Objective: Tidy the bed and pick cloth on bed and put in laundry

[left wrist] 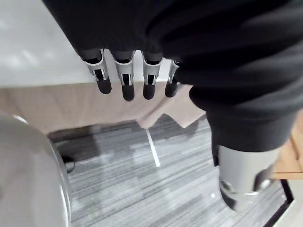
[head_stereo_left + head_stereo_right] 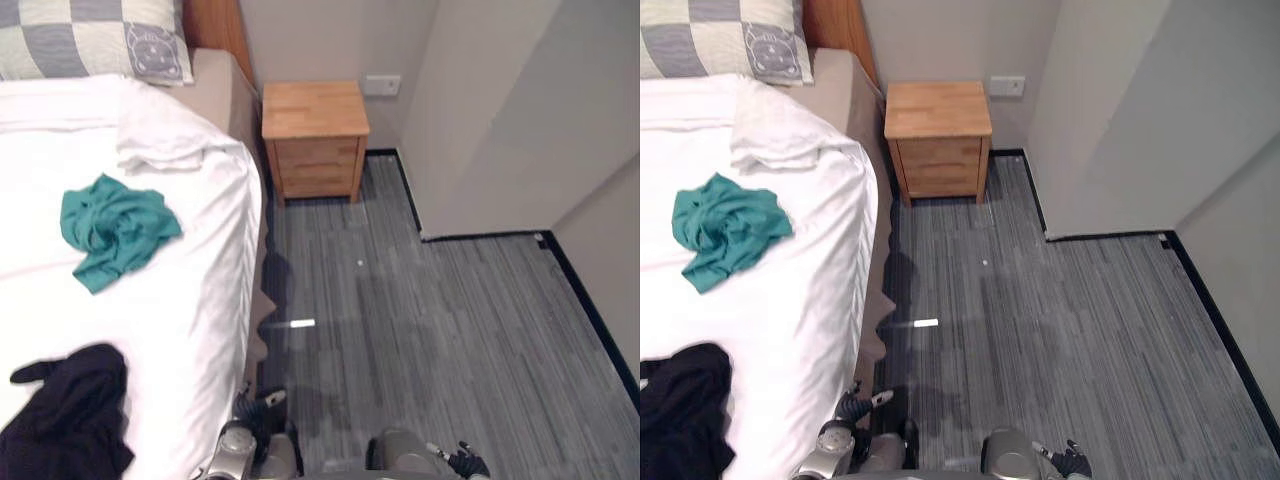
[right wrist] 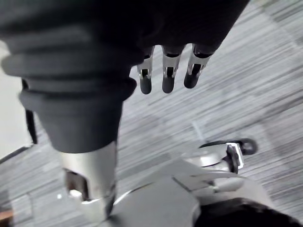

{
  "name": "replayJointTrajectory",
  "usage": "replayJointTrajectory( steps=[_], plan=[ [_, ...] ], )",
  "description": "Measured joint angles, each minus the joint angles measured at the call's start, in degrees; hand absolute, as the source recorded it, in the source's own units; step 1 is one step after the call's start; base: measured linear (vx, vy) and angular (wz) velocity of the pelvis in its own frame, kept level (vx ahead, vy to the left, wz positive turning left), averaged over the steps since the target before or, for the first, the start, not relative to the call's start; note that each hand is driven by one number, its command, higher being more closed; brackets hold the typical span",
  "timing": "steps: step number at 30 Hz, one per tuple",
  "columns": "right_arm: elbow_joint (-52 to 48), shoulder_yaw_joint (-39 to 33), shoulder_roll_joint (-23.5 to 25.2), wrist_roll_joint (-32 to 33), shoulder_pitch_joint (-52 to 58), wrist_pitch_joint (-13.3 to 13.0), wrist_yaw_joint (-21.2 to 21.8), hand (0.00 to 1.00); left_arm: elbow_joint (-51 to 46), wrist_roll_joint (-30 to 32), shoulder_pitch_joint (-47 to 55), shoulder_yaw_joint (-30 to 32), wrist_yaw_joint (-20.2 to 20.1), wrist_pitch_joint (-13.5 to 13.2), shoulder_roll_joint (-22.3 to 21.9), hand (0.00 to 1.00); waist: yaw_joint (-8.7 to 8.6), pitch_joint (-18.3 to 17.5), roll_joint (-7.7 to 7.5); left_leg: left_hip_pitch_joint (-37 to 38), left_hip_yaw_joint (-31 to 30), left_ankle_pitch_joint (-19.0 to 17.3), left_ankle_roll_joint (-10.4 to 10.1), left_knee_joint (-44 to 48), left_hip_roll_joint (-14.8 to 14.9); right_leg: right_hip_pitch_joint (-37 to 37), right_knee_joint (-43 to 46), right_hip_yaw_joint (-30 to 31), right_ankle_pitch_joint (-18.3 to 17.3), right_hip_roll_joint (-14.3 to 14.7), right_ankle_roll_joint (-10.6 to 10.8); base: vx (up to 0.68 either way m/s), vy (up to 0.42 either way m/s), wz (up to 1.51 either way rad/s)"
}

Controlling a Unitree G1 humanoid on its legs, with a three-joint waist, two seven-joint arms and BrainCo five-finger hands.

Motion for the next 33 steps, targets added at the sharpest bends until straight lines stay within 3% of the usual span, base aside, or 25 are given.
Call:
replayJointTrajectory(
  steps=[2,3,5,7,8,9,10,11,13,14,15,16,17,19,21,22,23,24,25,26,27,28,29,31,33],
  plan=[
    [-0.3,0.0,-0.1,-0.1,-0.6,-0.1,0.0,0.0,0.0,0.0,0.0,-1.1,0.0,0.1,1.1,0.0,-0.74,0.2,0.6,2.9,-1.5,-1.5,0.5,-0.1,0.5,-2.3,1.8,-2.7,-3.4,-1.1,-0.6,0.43,0.108,0.48],
    [-0.3,0.2,-0.5,-0.1,-0.9,-0.2,0.0,0.0,0.1,0.1,0.0,-1.4,-0.1,0.2,1.4,0.0,-0.78,0.2,0.75,4.6,-2.1,-2.3,0.1,-0.7,1.2,-3.7,-4.6,-5.2,-5.1,-1.1,-1.5,0.47,-0.004,0.37],
    [-0.3,0.5,-1.0,-0.1,-1.9,-0.2,0.0,0.0,0.2,0.3,-0.5,-1.4,-0.2,0.3,1.2,0.0,-1.0,0.3,1.3,6.6,-3.1,-2.7,-0.4,-3.4,2.2,-5.8,-21.1,-6.8,-3.1,0.1,-2.2,0.52,-0.062,0.44],
    [0.0,-0.2,-1.4,-0.1,-2.9,0.0,-0.1,0.0,0.3,1.0,-1.7,-1.3,-0.2,0.5,1.0,0.0,-1.3,0.7,1.95,9.3,-4.6,-4.1,-2.4,-6.3,3.4,-8.1,-42.9,-5.0,5.8,0.3,-0.2,0.6,-0.153,0.51],
    [0.0,-0.2,-1.3,0.0,-3.0,0.1,-0.3,0.0,0.5,1.6,-1.7,-1.3,-0.2,0.5,1.2,0.0,-1.42,0.6,1.77,10.0,-4.6,-4.7,-3.1,-6.5,3.4,-8.7,-44.0,-4.3,6.2,-0.1,0.4,0.76,-0.287,0.51],
    [0.2,-0.5,-1.2,0.0,-2.9,0.1,-0.6,0.0,2.0,2.4,-1.4,-0.9,-0.2,0.5,1.3,0.0,-1.58,0.5,1.68,13.4,-4.4,-5.9,-4.8,-7.3,4.6,-8.5,-42.9,-4.5,10.0,-0.6,0.0,0.67,-0.254,0.42],
    [0.5,-0.8,-1.6,0.0,-3.4,0.1,-1.0,0.0,2.6,2.8,-1.0,-0.5,-0.2,0.5,1.2,0.0,-1.46,0.9,3.46,15.8,-3.6,-5.8,-5.4,-6.0,6.2,-7.7,-39.2,-4.8,14.2,0.3,-1.2,0.83,-0.313,0.34],
    [0.6,-1.1,-1.8,0.0,-3.5,0.1,-1.1,0.0,2.6,3.1,-0.7,-0.3,-0.2,0.3,0.8,0.0,-1.34,0.5,4.1,15.3,-3.2,-5.5,-6.0,-2.8,7.2,-7.9,-37.2,-4.8,15.1,1.2,-2.4,0.7,-0.303,0.14],
    [0.7,-1.2,-2.8,-0.1,-3.6,0.1,-1.0,0.0,2.0,2.8,0.1,2.5,-0.2,-0.2,-1.2,0.0,-1.07,0.8,5.91,7.7,-3.1,-1.2,-7.2,17.1,10.9,-5.1,-34.3,-6.5,12.1,3.4,-4.5,0.65,-0.373,0.05],
    [0.7,-0.2,-3.1,-0.4,-3.5,0.3,-0.9,0.0,0.9,2.5,0.2,4.8,-0.2,-0.3,-2.3,0.0,-0.72,1.1,6.43,1.3,-3.3,8.2,-5.8,30.9,13.5,-1.7,-35.6,-6.6,9.7,5.2,-5.7,0.6,-0.335,-0.15],
    [0.6,1.4,-4.0,-0.6,-4.2,0.4,-1.0,0.0,-0.5,2.1,0.7,5.6,-0.2,-0.6,-2.9,0.0,0.1,1.5,6.76,-5.6,-3.1,8.1,-5.5,46.1,16.8,2.9,-37.6,-6.2,8.0,7.6,-6.7,0.58,-0.294,-0.25],
    [0.7,1.8,-4.1,-0.7,-4.5,0.3,-1.0,0.0,-1.3,1.6,0.8,5.5,-0.2,-0.9,-2.9,0.0,0.47,1.6,6.98,-7.4,-2.7,6.8,-5.4,50.2,17.4,4.9,-38.3,-5.9,7.6,8.1,-7.1,0.55,-0.259,-0.46],
    [1.3,3.0,-4.1,-1.0,-5.7,0.3,-1.0,0.0,-2.4,1.3,0.7,5.4,-0.1,-1.1,-2.9,0.0,1.08,2.2,5.69,-10.5,-0.5,4.1,-5.7,53.7,17.7,8.6,-39.6,-5.0,6.4,8.5,-7.1,0.53,-0.223,-0.38],
    [2.2,5.1,-4.1,-1.8,-8.0,0.3,-0.7,0.0,-3.6,1.0,0.7,5.1,-0.1,-2.0,-3.0,0.0,1.84,2.2,5.26,-14.3,5.6,0.9,-5.7,46.7,17.1,13.7,-42.8,-4.8,5.1,8.2,-7.0,0.52,-0.17,-0.19],
    [2.3,6.8,-4.1,-2.8,-9.4,0.3,0.4,0.0,-5.1,0.1,1.3,4.9,-0.1,-2.0,-3.5,0.0,2.67,1.9,5.6,-15.8,19.1,1.1,-5.1,24.3,13.8,18.6,-46.7,-7.9,3.4,7.7,-6.0,0.55,-0.065,0.34],
    [2.3,6.8,-4.1,-2.9,-9.5,0.3,0.4,0.0,-5.1,0.1,1.3,4.9,-0.1,-2.0,-3.6,0.0,2.77,1.6,5.86,-15.6,23.4,2.6,-4.3,20.1,13.3,19.6,-47.3,-9.1,2.9,7.8,-5.6,0.65,-0.014,0.88],
    [2.5,6.7,-3.7,-3.9,-9.4,0.4,0.4,0.0,-4.9,0.2,1.4,4.8,-0.1,-1.9,-3.7,0.0,3.08,0.9,5.83,-14.1,34.8,4.7,3.8,13.7,12.4,21.5,-47.6,-12.6,1.1,7.8,-4.4,0.59,0.004,1.39],
    [2.8,7.0,-2.6,-4.6,-9.0,0.3,0.3,0.0,-4.2,0.2,1.3,5.0,-0.3,-1.7,-3.7,0.0,3.06,-0.1,4.52,-12.2,38.3,2.5,7.5,10.3,9.8,23.4,-46.0,-17.8,-0.8,6.8,-1.8,0.7,0.001,1.58],
    [3.1,7.5,-2.4,-4.8,-9.1,0.3,0.4,0.0,-4.3,0.3,1.2,5.4,-0.3,-1.5,-3.8,0.0,3.31,-0.2,3.57,-11.7,37.2,2.5,7.5,9.3,8.1,23.3,-43.2,-19.8,-2.0,5.6,-0.5,0.57,0.037,1.94],
    [3.9,8.0,-2.4,-5.8,-9.3,0.3,0.5,0.0,-4.4,0.2,1.2,5.3,-0.2,-1.5,-3.7,0.0,3.86,-0.2,3.12,-8.9,32.7,2.9,7.3,4.9,4.5,20.9,-29.0,-23.5,-3.6,2.2,1.9,0.44,0.049,1.56],
    [3.9,7.9,-2.8,-6.4,-9.1,0.3,0.5,0.0,-4.3,0.2,1.3,4.9,-0.3,-1.4,-3.8,0.0,3.76,-0.3,3.03,-7.4,30.3,3.5,7.0,2.7,3.5,18.6,-20.0,-24.1,-3.0,-0.2,1.6,0.53,0.056,1.92],
    [3.7,8.0,-3.1,-7.0,-8.4,0.3,0.5,0.0,-4.1,0.1,1.6,4.7,-0.3,-1.2,-3.7,0.0,3.46,-0.6,2.67,-5.0,26.3,3.9,6.4,0.0,1.8,14.1,-5.5,-22.7,2.7,-4.1,1.1,0.4,0.008,1.93],
    [3.4,8.7,-2.9,-7.5,-8.0,0.3,0.6,0.0,-3.5,0.1,1.6,3.8,-0.2,-0.6,-2.6,0.0,3.3,-0.8,2.07,-3.1,21.4,3.7,6.2,-0.9,0.9,10.0,4.3,-19.0,1.4,-5.2,-0.8,0.59,-0.143,2.62],
    [1.9,8.8,-2.8,-7.5,-7.9,0.2,1.1,0.0,-2.4,0.0,1.6,3.1,-0.2,-0.4,-1.8,0.0,2.17,-0.8,2.03,-0.6,12.7,4.4,5.2,-2.3,0.8,5.7,5.5,-15.2,-2.6,-4.3,-2.3,0.55,-0.273,2.41],
    [1.6,8.7,-3.0,-7.4,-8.0,0.1,1.1,0.0,-2.2,-1.2,1.5,3.1,-0.1,0.1,-1.9,0.0,2.19,-0.4,2.52,0.9,3.7,5.2,3.8,-2.5,2.2,1.7,-6.3,-5.6,-5.3,-1.0,-1.2,0.44,-0.382,2.34]
  ],
)
